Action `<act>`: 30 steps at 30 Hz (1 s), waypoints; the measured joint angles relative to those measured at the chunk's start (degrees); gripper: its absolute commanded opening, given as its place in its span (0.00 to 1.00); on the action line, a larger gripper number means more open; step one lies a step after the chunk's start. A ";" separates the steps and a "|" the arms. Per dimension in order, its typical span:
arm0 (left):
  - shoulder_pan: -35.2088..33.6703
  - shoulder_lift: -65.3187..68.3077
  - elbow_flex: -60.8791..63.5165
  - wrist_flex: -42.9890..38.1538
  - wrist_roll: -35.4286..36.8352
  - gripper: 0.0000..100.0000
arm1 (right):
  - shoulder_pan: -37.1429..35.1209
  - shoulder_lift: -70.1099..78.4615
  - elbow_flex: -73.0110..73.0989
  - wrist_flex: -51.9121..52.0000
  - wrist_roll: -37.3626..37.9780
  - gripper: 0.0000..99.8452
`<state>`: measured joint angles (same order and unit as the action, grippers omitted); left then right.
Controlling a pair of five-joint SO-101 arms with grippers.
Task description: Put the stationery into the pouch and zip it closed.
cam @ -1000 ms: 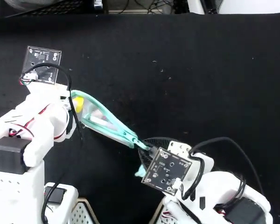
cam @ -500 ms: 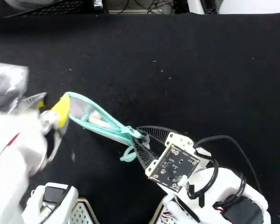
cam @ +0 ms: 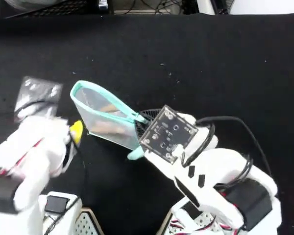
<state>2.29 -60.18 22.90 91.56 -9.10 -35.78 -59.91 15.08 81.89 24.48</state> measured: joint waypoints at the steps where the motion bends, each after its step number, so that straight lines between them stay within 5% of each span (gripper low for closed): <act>1: 0.00 0.00 2.29 -2.46 -0.26 0.16 | -0.18 0.09 -0.88 0.88 0.00 0.01; 14: -0.09 0.44 17.58 -32.70 5.01 0.16 | -11.87 0.53 -2.73 8.35 0.00 0.01; 23: 0.00 -7.82 16.44 -15.56 5.19 0.16 | -11.96 2.46 -2.73 -0.18 1.41 0.01; 30: 0.00 -22.33 24.00 -13.80 5.19 0.22 | -11.96 7.38 -5.89 -7.12 1.67 0.01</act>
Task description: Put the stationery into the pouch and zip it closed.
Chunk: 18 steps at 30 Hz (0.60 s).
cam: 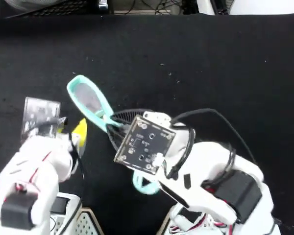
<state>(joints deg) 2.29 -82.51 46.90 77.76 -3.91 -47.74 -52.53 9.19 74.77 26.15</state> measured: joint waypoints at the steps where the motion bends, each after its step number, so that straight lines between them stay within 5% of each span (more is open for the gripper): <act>1: 0.00 -2.29 1.41 0.00 0.00 0.24 | 0.00 0.53 -1.23 -0.97 0.00 0.01; 12: 0.00 -15.12 8.97 -3.16 0.00 0.24 | -0.35 10.55 -10.20 -5.01 0.00 0.01; 18: 0.00 -15.21 10.46 -3.16 0.00 0.25 | 1.49 11.25 -13.54 7.65 0.00 0.11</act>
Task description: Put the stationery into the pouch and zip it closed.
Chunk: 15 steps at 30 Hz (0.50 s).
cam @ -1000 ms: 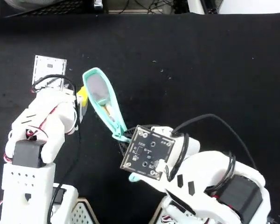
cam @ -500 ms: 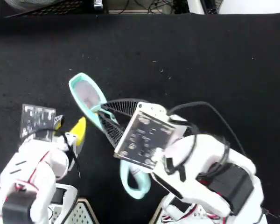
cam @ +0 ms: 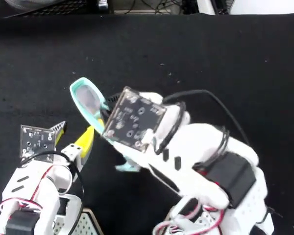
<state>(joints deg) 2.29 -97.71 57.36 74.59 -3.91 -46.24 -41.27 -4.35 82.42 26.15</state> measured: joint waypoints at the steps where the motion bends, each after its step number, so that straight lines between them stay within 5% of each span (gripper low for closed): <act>1: 0.00 0.00 0.00 0.00 0.00 0.25 | 0.00 0.00 -0.79 3.87 0.00 0.13; 6: 0.00 0.00 0.70 0.00 0.00 0.24 | 0.09 -1.49 -2.81 16.88 -6.86 0.16; 15: 0.00 0.00 0.70 0.00 0.00 0.24 | -7.56 -18.64 17.05 15.38 -14.59 0.20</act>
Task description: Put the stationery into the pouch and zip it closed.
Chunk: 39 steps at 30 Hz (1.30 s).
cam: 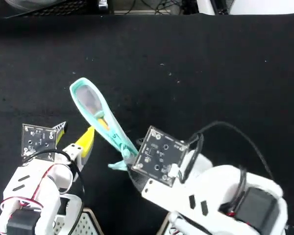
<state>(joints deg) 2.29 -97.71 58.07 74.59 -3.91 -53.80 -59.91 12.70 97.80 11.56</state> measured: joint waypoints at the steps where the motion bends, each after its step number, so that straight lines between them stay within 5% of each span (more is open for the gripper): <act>1: 0.00 0.00 0.00 0.00 0.00 0.24 | 0.09 -1.67 3.78 -1.41 -0.44 0.21; 16: 0.00 0.00 0.00 0.00 0.00 0.24 | 0.09 -19.25 37.63 -23.30 -4.48 0.21; 21: 0.00 0.00 0.00 0.00 0.00 0.24 | 1.49 -19.25 39.12 -29.45 -4.48 0.02; 39: 0.09 0.00 0.00 0.00 0.00 0.24 | 7.38 -20.75 30.77 -18.37 9.23 0.02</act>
<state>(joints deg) 2.37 -97.71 58.07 74.59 -3.91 -46.42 -80.66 43.47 79.43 20.79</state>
